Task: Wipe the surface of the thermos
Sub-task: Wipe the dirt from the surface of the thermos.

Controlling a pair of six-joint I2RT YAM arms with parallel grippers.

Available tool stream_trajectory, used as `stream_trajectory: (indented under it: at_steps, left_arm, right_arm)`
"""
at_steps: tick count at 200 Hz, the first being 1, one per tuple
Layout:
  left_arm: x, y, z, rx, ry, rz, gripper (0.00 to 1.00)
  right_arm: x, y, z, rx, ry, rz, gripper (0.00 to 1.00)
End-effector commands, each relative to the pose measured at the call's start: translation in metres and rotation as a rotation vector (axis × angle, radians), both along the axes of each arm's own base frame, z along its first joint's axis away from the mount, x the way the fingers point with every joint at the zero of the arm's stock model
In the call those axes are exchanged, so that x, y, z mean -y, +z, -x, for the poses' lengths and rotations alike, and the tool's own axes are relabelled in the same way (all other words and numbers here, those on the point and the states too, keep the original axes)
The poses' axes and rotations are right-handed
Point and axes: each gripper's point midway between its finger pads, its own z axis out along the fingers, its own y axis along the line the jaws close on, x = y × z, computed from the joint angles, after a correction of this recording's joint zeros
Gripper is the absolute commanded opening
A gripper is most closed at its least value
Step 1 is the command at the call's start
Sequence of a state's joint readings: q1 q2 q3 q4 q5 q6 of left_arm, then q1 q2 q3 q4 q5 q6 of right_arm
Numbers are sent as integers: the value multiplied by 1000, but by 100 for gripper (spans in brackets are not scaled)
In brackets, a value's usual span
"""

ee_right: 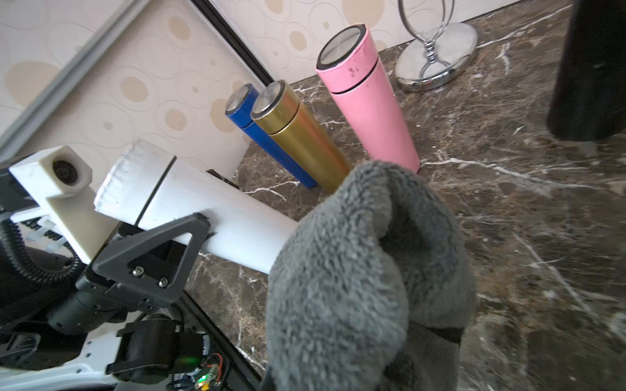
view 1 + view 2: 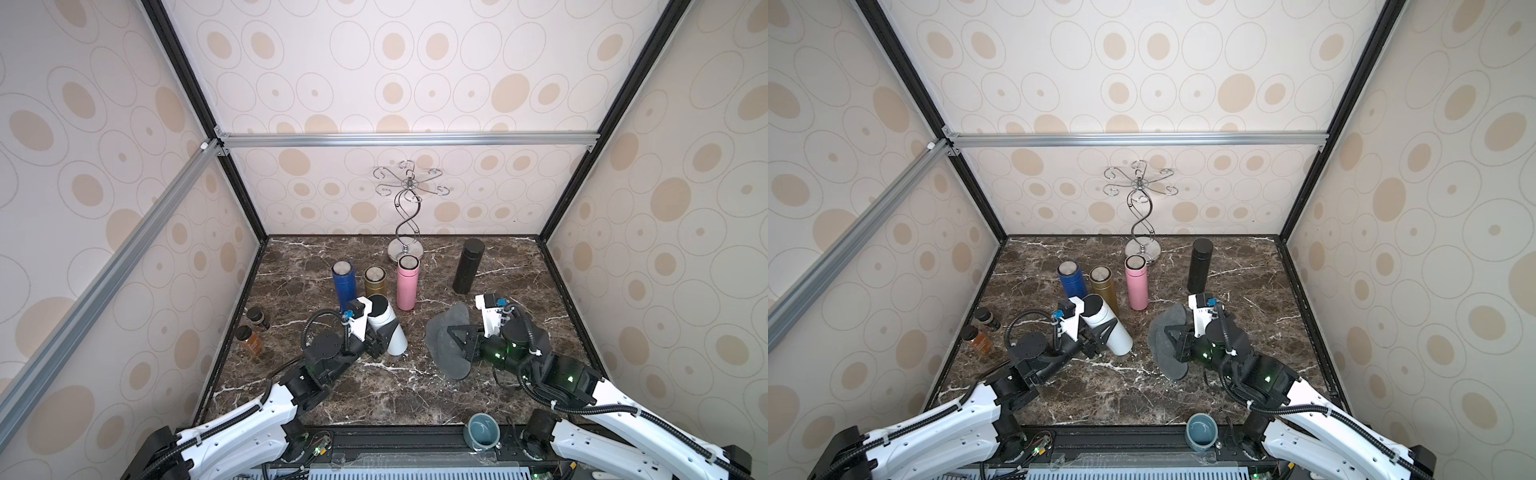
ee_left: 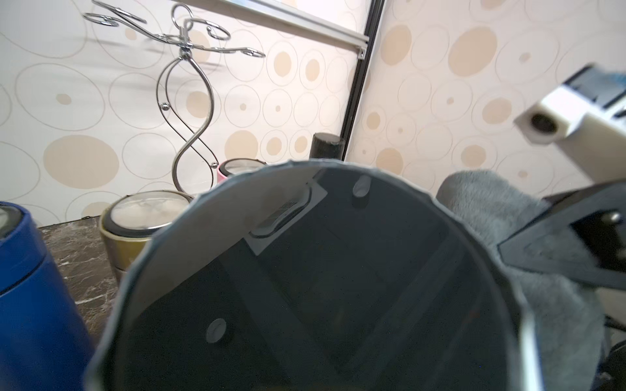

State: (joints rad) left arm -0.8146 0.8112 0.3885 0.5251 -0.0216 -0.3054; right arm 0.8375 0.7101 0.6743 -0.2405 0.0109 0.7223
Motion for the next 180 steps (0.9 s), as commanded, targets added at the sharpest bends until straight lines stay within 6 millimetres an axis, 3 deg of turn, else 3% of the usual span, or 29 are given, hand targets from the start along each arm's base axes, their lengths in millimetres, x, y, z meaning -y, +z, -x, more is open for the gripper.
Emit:
stream_trajectory:
  at_steps: [1, 40, 67, 147, 180]
  left_arm:
    - [-15, 83, 12, 79, -2, 246, 0]
    - [-46, 130, 26, 129, 38, 433, 0]
    - [-60, 151, 33, 165, 39, 548, 0]
    - [-46, 144, 22, 172, 23, 575, 0]
    - [-40, 142, 19, 178, 9, 584, 0]
  right_arm:
    - [-14, 26, 7, 31, 72, -176, 0]
    - [-9, 26, -4, 3, 34, -323, 0]
    - [-15, 34, -16, -3, 53, -500, 0]
    - [-38, 61, -43, -42, 149, -906, 0]
    - [-54, 56, -51, -135, 211, -988, 0]
